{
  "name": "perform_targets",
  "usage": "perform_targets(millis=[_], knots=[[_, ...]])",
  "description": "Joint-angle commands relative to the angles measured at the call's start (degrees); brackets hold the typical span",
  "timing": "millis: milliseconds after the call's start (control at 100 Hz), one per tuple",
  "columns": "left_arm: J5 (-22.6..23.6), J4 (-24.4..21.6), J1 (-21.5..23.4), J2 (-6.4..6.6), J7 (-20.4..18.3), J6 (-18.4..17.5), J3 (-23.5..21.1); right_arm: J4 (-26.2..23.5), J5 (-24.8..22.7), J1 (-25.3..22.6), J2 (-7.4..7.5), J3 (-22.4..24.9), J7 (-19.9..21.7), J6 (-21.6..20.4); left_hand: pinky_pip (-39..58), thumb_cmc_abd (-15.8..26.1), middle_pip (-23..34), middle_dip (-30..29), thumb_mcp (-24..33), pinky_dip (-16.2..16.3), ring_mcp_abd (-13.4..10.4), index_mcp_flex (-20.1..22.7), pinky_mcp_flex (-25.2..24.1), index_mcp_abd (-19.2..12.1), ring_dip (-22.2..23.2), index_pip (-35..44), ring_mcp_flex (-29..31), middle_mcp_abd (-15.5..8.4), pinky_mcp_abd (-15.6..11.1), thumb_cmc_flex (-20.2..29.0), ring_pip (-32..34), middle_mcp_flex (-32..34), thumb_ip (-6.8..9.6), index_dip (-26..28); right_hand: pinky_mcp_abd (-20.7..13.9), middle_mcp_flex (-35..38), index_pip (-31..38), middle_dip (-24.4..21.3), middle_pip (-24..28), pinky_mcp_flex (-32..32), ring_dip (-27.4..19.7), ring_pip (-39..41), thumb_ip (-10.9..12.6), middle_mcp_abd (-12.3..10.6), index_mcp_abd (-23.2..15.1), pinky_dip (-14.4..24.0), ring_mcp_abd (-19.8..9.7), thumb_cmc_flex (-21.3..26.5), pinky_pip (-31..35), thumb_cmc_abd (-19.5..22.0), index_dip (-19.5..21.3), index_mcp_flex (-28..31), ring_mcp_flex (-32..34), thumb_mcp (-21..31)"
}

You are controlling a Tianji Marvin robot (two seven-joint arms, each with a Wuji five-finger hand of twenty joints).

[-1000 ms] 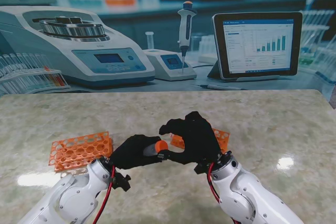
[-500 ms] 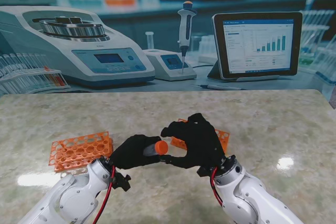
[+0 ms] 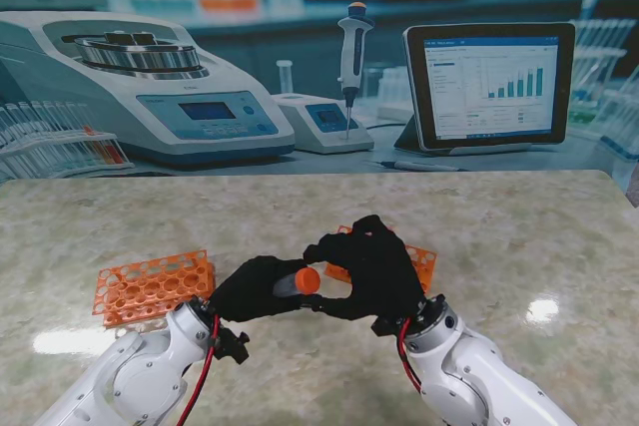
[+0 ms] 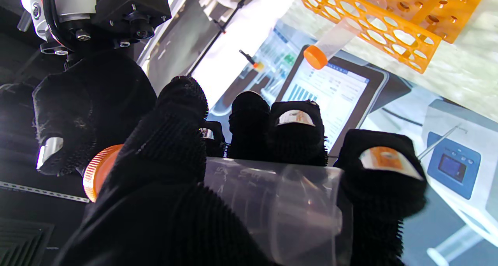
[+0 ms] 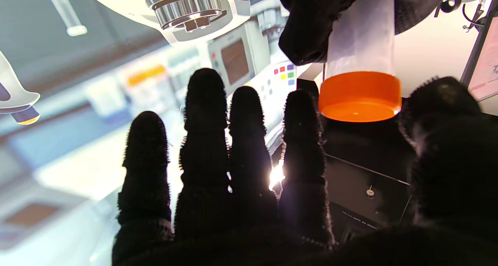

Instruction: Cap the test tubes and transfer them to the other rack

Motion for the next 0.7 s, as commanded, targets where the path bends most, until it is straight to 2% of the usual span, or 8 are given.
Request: perform_targets(millis=[0, 190, 260, 380, 400, 450, 510, 690], knots=[[0.02, -0.40, 0.12, -0.05, -0.25, -0.05, 0.10, -0.12, 0.06, -0.10, -0.16, -0.22, -0.17, -0.10, 6.92, 2.10, -0.12, -0.29, -0.10, -0.98, -1.18, 0.38, 1.55, -4.15, -0.55, 3.81, -0.13, -2.31, -4.04, 1.86, -0.28, -0.93, -0.29, 3.85, 0.28, 1.34, 0.94, 0.86, 0.35, 0.14, 1.21, 0.27, 1.21, -1.16, -1.23, 1.12, -1.51, 3.33, 0.83, -1.31, 1.36, 1.48, 2.16, -1.10], [0.00, -0.40, 0.10, -0.03, -0.35, -0.09, 0.17, 0.14, 0.31, 0.22, -0.23, -0.60, -0.12, -0.25, 6.92, 2.04, -0.12, -0.28, -0.10, -0.98, -1.18, 0.37, 1.55, -4.17, -0.55, 3.80, -0.13, -2.33, -4.03, 1.89, -0.28, -0.93, -0.29, 3.86, -0.02, 3.28, 1.65, 1.53, 0.68, 0.82, 1.32, 1.03, 1.10, -1.75, -2.59, 1.20, -1.85, 10.03, 1.27, 1.43, 2.02, 2.99, 3.64, -7.94], [0.03, -0.42, 0.12, -0.02, -0.36, -0.12, 0.17, 0.20, 0.45, 0.32, -0.25, -0.72, 0.11, -0.25, 6.92, 2.07, -0.11, -0.28, -0.11, -0.98, -1.18, 0.35, 1.55, -4.20, -0.55, 3.79, -0.13, -2.35, -4.03, 1.85, -0.28, -0.90, -0.29, 3.86, -0.17, 3.64, 3.77, 1.72, 0.73, 0.97, 1.37, 1.22, 1.12, -1.86, -3.12, 1.17, -1.90, 13.60, 1.38, 3.05, -0.69, 2.58, 3.90, -13.86], [0.04, -0.43, 0.13, -0.02, -0.35, -0.16, 0.18, 0.31, 0.73, 0.55, -0.31, -0.91, 0.43, -0.19, 6.92, 2.04, -0.12, -0.28, -0.06, -0.99, -1.18, 0.38, 1.55, -4.21, -0.55, 3.81, -0.13, -2.36, -4.03, 1.91, -0.28, -0.92, -0.28, 3.85, -0.21, 4.69, 6.51, 1.92, 1.13, 1.46, 1.53, 1.74, 1.08, -1.87, -4.24, 1.15, -1.98, 17.50, 1.59, 4.05, -2.75, 2.42, 4.70, -18.23], [0.04, -0.43, 0.13, -0.02, -0.36, -0.17, 0.18, 0.34, 0.77, 0.58, -0.32, -0.94, 0.45, -0.16, 6.92, 2.09, -0.12, -0.28, -0.06, -0.99, -1.18, 0.38, 1.55, -4.21, -0.55, 3.81, -0.13, -2.35, -4.03, 1.88, -0.28, -0.92, -0.28, 3.86, -0.23, 4.97, 9.58, 1.99, 1.24, 1.63, 1.53, 1.93, 1.75, -2.11, -4.74, 1.06, -2.12, 20.18, 1.71, 5.32, -5.23, 1.64, 4.93, -22.71], [0.04, -0.43, 0.13, -0.02, -0.35, -0.19, 0.18, 0.41, 0.87, 0.67, -0.35, -1.03, 0.47, -0.06, 6.92, 2.06, -0.12, -0.28, -0.07, -0.99, -1.18, 0.39, 1.55, -4.22, -0.55, 3.81, -0.13, -2.32, -4.03, 1.88, -0.28, -0.92, -0.28, 3.86, -0.25, 5.90, 13.13, 2.09, 1.60, 1.95, 1.60, 2.43, 3.18, -2.29, -5.95, 0.98, -2.20, 23.85, 1.90, 6.87, -7.72, 1.17, 5.64, -28.23], [0.05, -0.45, 0.15, -0.02, -0.35, -0.21, 0.17, 0.45, 1.04, 0.72, -0.39, -1.09, 0.60, 0.01, 6.92, 2.04, -0.11, -0.27, -0.05, -0.99, -1.18, 0.38, 1.55, -4.18, -0.55, 3.81, -0.13, -2.31, -4.03, 1.91, -0.28, -0.91, -0.28, 3.86, -0.33, 6.88, 16.50, 2.18, 1.87, 2.31, 1.67, 2.96, 3.99, -2.66, -7.24, 0.99, -2.33, 26.79, 2.13, 8.12, -10.03, 0.72, 6.40, -31.74], [0.15, -0.54, 0.21, -0.02, -0.28, -0.31, 0.16, 0.66, 1.39, 0.96, -0.51, -1.35, 0.56, 0.05, 6.93, 2.07, -0.12, -0.27, -0.06, -0.99, -1.18, 0.37, 1.55, -4.19, -0.55, 3.80, -0.13, -2.37, -4.03, 1.87, -0.28, -0.93, -0.29, 3.85, -0.68, 10.38, 19.85, 2.50, 3.12, 3.88, 2.09, 4.55, 4.74, -3.81, -10.40, 1.12, -2.86, 30.74, 2.93, 9.74, -10.70, 3.26, 9.18, -32.34]])
